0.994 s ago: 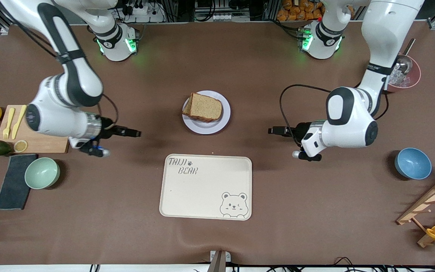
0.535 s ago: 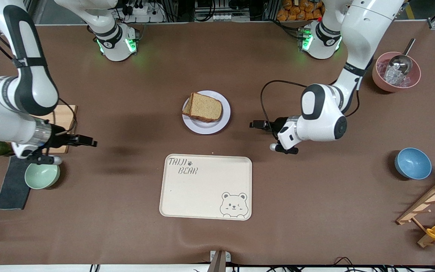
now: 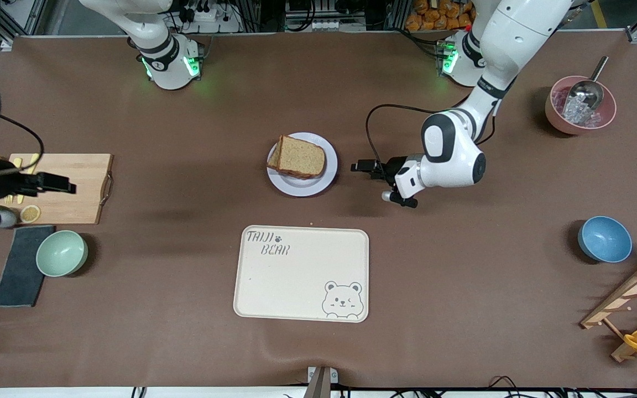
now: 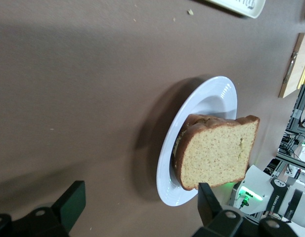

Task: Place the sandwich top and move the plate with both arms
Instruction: 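Withdraw the right gripper while the left gripper reaches the plate rim, then grasp the white plate rim with the left gripper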

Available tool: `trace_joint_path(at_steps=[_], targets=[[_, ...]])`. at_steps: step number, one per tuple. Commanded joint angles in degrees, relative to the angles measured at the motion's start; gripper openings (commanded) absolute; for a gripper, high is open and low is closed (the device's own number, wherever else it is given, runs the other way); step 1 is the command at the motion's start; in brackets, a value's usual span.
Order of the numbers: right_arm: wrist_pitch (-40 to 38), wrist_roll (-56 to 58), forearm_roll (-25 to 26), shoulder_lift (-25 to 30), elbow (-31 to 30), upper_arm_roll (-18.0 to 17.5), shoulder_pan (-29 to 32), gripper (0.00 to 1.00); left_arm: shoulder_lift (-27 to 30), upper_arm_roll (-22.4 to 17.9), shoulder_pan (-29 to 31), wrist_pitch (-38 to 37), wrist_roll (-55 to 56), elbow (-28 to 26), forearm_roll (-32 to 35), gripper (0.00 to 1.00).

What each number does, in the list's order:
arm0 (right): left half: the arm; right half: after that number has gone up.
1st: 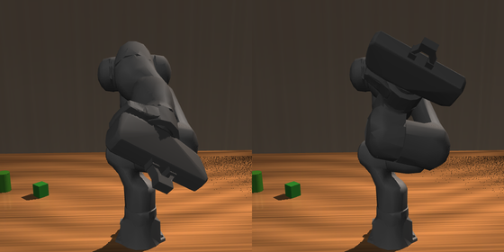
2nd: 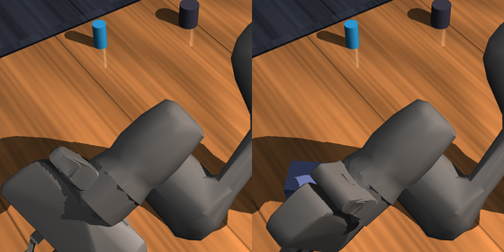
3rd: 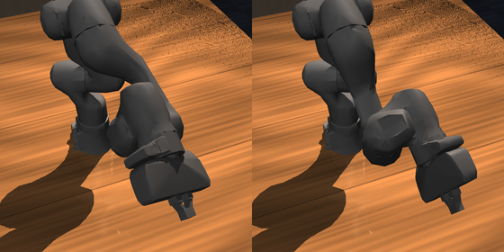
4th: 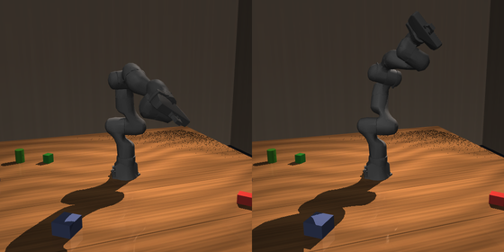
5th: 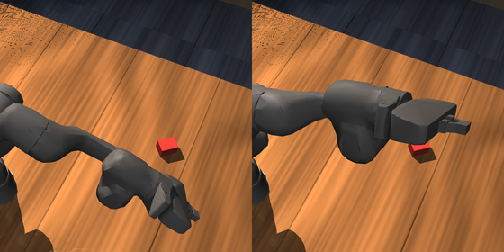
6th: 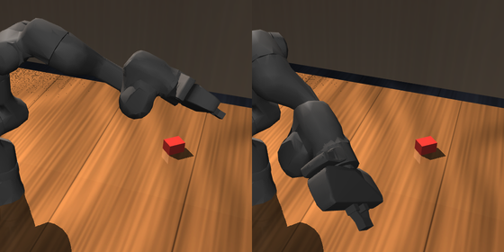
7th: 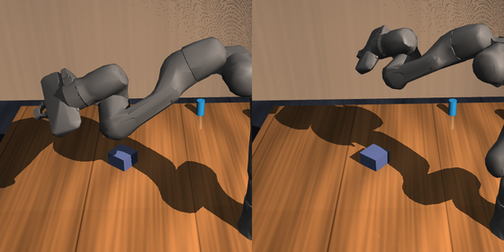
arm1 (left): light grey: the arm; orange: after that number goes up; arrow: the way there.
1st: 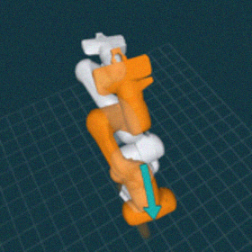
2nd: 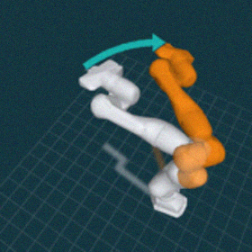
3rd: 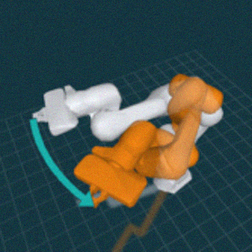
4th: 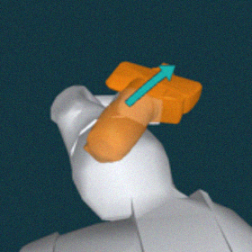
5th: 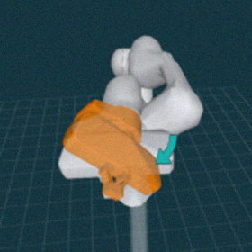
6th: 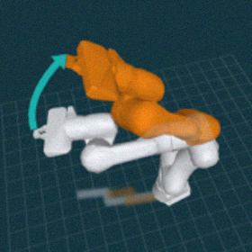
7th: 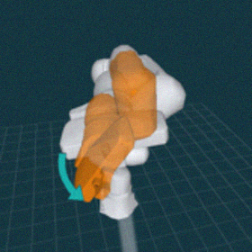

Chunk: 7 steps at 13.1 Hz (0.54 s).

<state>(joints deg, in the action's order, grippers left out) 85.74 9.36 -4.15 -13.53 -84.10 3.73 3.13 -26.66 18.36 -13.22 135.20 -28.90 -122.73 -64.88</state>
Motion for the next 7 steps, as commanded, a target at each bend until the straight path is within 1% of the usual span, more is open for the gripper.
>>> trace_joint_path(at_steps=[1,3,5,7], targets=[[-2.77,0.31,2.22,3.58,0.70,2.15,-2.42,1.00,-0.75,0.09,-4.16,3.22,-5.10,-0.76,-8.03,1.00],[-2.61,-0.04,1.95,9.71,-3.41,1.99,-3.30,1.00,-1.89,0.09,-6.98,7.16,-8.70,-0.76,-13.67,1.00],[1.60,-0.39,2.22,15.17,-9.21,2.25,-4.79,1.00,-2.69,0.09,-7.69,7.71,-12.48,-0.67,-18.59,1.00],[4.60,-0.57,2.39,17.39,-12.30,2.25,-4.89,1.00,-3.48,0.01,-9.71,8.67,-16.17,-0.49,-25.08,1.00]])
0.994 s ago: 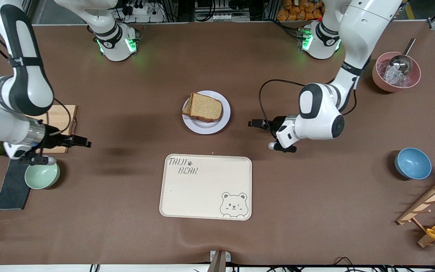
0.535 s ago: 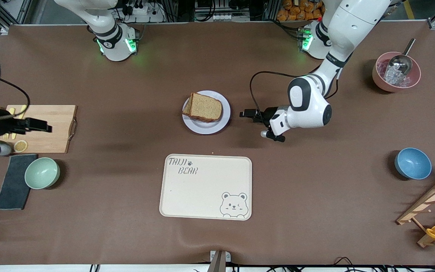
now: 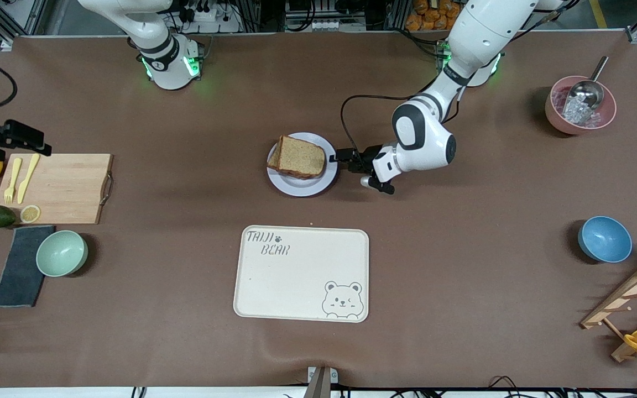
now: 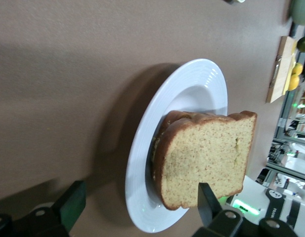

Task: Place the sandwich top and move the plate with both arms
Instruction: 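Grasp the white plate rim with the left gripper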

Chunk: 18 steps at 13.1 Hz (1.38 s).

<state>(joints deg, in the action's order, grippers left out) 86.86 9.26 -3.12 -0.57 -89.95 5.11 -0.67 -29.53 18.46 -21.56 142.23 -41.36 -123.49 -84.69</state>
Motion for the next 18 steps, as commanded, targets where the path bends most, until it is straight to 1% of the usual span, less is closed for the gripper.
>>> trace_joint_path(at_steps=[1,3,5,7,8,14,17,18], targets=[[3.49,-0.65,1.54,4.43,-6.38,0.43,-0.65,1.00,-0.88,-0.09,-1.64,2.43,-5.90,0.27,-8.01,1.00],[4.63,-2.65,5.74,4.26,-5.60,-1.41,-0.56,1.00,-1.85,-0.09,-2.08,2.61,-8.90,0.27,-10.92,1.00],[4.64,-5.04,6.02,3.56,-4.63,-1.60,-0.39,1.00,-2.38,-0.09,-2.26,2.79,-10.14,0.27,-13.21,1.00],[4.64,-4.95,6.90,1.63,-1.13,-1.68,0.14,1.00,-2.46,-0.09,-2.78,2.79,-10.14,0.27,-13.75,1.00],[4.64,-4.87,6.73,0.49,0.28,-1.69,0.84,1.00,-2.99,-0.09,-2.78,2.79,-10.14,0.36,-13.75,1.00],[4.20,-5.30,6.02,0.48,0.47,-1.42,0.93,1.00,-3.17,0.00,-3.31,2.79,-10.14,0.44,-13.92,1.00],[4.20,-5.31,6.02,0.48,0.65,-1.42,1.02,1.00,-3.08,-0.09,-4.45,2.88,-10.23,0.53,-17.34,1.00],[4.20,-5.31,6.02,0.48,0.65,-1.42,1.02,1.00,-2.99,-0.09,-4.54,2.88,-10.40,0.53,-18.05,0.72]])
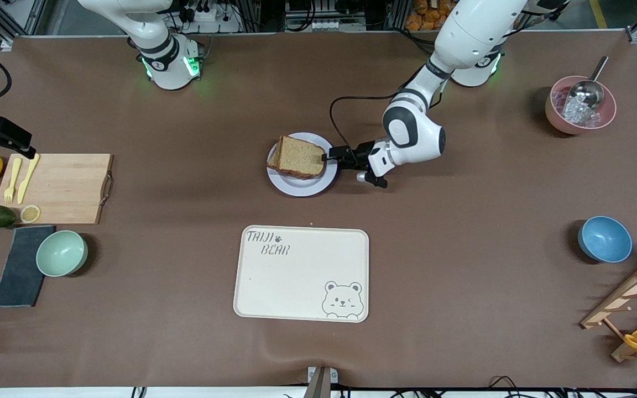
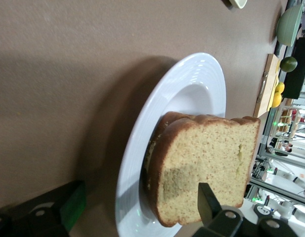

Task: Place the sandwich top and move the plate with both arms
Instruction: 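Grasp the white plate rim with the left gripper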

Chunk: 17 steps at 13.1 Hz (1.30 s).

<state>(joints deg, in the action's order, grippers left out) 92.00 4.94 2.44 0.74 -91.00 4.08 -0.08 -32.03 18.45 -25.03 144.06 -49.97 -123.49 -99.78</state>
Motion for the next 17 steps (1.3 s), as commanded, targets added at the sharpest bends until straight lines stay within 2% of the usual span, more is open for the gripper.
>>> trace_joint_path(at_steps=[1,2,3,4,7,14,17], targets=[[-0.94,-0.99,0.46,-0.83,1.71,-0.39,0.52,1.00,-0.49,-0.08,-1.60,1.05,-2.40,0.44,-3.49,0.47],[-0.94,-0.90,0.46,-0.83,1.71,-0.39,0.61,1.00,-0.49,-0.08,-1.69,1.22,-3.54,0.35,-4.19,0.24],[-1.12,-0.99,0.46,-0.83,1.71,-0.30,0.61,1.00,-0.58,-0.08,-1.69,2.01,-4.86,0.26,-5.07,0.05],[-1.12,-0.90,0.46,-0.83,1.71,-0.22,0.70,1.00,-0.58,-0.08,-1.95,3.06,-6.35,0.18,-6.38,0.00],[-1.21,-0.90,0.28,-0.83,1.53,-0.04,0.79,1.00,-0.58,-0.08,-2.30,4.12,-11.10,0.18,-10.87,0.00],[-1.38,-0.99,0.37,-0.83,1.18,-0.04,1.49,1.00,1.00,0.01,-1.25,4.21,-11.20,0.09,-11.32,0.00],[-1.38,-0.99,0.37,-0.83,1.18,-0.04,1.49,1.00,2.49,0.01,-0.72,4.13,-11.46,0.35,-18.24,0.00]])
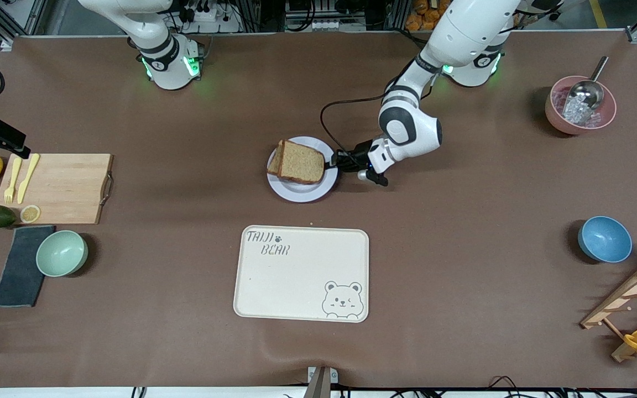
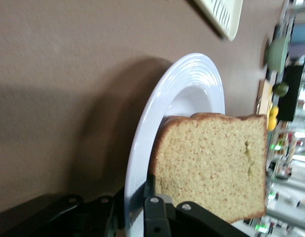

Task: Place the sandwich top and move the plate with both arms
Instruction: 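Grasp the white plate rim with the left gripper, then slide the plate with the left gripper onto the bear tray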

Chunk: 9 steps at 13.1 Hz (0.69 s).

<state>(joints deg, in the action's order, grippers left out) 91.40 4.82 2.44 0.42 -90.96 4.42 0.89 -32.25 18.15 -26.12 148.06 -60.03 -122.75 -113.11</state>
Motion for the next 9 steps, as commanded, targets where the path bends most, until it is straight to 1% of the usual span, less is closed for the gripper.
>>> trace_joint_path(at_steps=[1,5,7,9], targets=[[-0.79,-0.86,0.37,-0.59,1.14,-0.38,0.51,1.00,3.24,0.31,0.45,0.12,-1.32,-0.30,-5.89,0.00],[-0.79,-0.86,0.37,-0.59,1.14,-0.38,0.34,1.00,4.65,0.31,1.41,0.12,-1.32,1.02,-10.20,0.00],[-0.70,-0.86,0.37,-1.03,1.22,-0.47,0.25,1.00,3.95,0.31,2.91,0.12,-1.15,3.56,-11.08,0.00],[-0.79,-0.86,0.37,-1.12,1.22,-0.47,0.25,1.00,2.03,0.13,3.88,0.12,-0.97,6.89,-12.31,0.00]])
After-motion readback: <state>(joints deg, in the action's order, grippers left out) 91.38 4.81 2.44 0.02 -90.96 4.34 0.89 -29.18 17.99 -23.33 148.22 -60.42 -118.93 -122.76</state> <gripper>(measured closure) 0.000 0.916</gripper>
